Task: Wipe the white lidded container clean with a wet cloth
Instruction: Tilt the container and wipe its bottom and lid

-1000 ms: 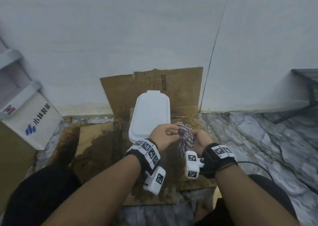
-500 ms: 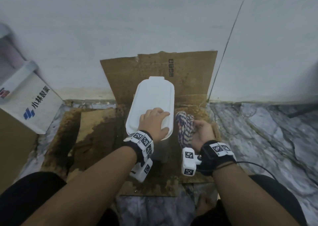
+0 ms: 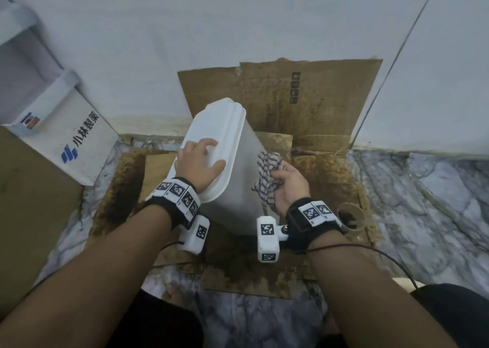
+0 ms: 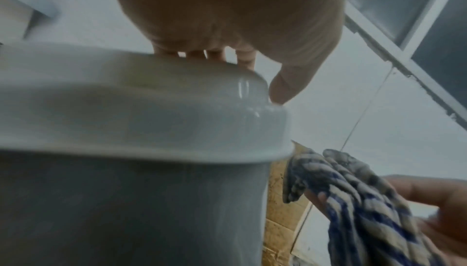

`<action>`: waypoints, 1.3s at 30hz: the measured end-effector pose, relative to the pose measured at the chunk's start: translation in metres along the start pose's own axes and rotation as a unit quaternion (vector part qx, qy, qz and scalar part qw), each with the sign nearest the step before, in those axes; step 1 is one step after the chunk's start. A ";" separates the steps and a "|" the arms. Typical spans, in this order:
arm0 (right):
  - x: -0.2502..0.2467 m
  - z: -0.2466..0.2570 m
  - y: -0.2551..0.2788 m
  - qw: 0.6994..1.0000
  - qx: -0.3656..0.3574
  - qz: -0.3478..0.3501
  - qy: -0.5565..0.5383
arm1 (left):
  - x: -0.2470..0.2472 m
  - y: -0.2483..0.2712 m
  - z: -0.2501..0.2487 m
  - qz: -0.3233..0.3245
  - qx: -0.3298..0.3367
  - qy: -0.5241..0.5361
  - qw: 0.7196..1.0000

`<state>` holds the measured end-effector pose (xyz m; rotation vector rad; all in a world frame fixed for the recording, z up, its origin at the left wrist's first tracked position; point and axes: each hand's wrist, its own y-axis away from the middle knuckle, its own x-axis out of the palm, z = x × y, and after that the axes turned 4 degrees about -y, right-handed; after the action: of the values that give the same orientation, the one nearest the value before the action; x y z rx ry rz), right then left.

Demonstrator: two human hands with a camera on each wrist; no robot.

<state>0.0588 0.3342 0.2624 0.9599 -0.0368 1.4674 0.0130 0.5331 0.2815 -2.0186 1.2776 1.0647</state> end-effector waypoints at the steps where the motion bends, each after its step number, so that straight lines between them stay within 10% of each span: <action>1: 0.008 -0.008 -0.001 1.000 0.000 -0.008 -0.007 | 0.001 -0.002 0.006 -0.008 -0.007 -0.003 1.000; 11: 0.062 -0.084 -0.007 0.986 -0.065 0.056 0.146 | 0.003 -0.019 0.050 0.029 0.030 0.018 0.999; 18: 0.045 -0.099 -0.011 0.799 -0.239 0.062 0.548 | 0.000 -0.021 0.062 0.030 0.019 0.044 0.998; 25: 0.065 -0.105 -0.012 0.861 -0.233 0.065 0.446 | 0.002 -0.021 0.060 0.024 0.037 0.036 0.998; 39: 0.028 -0.144 -0.020 0.794 -0.239 0.050 0.557 | -0.003 -0.021 0.074 0.041 -0.010 0.101 0.994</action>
<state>0.0054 0.4411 0.1751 -0.4152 0.3938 1.8023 0.0063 0.5996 0.2431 -2.1496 1.4685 0.9309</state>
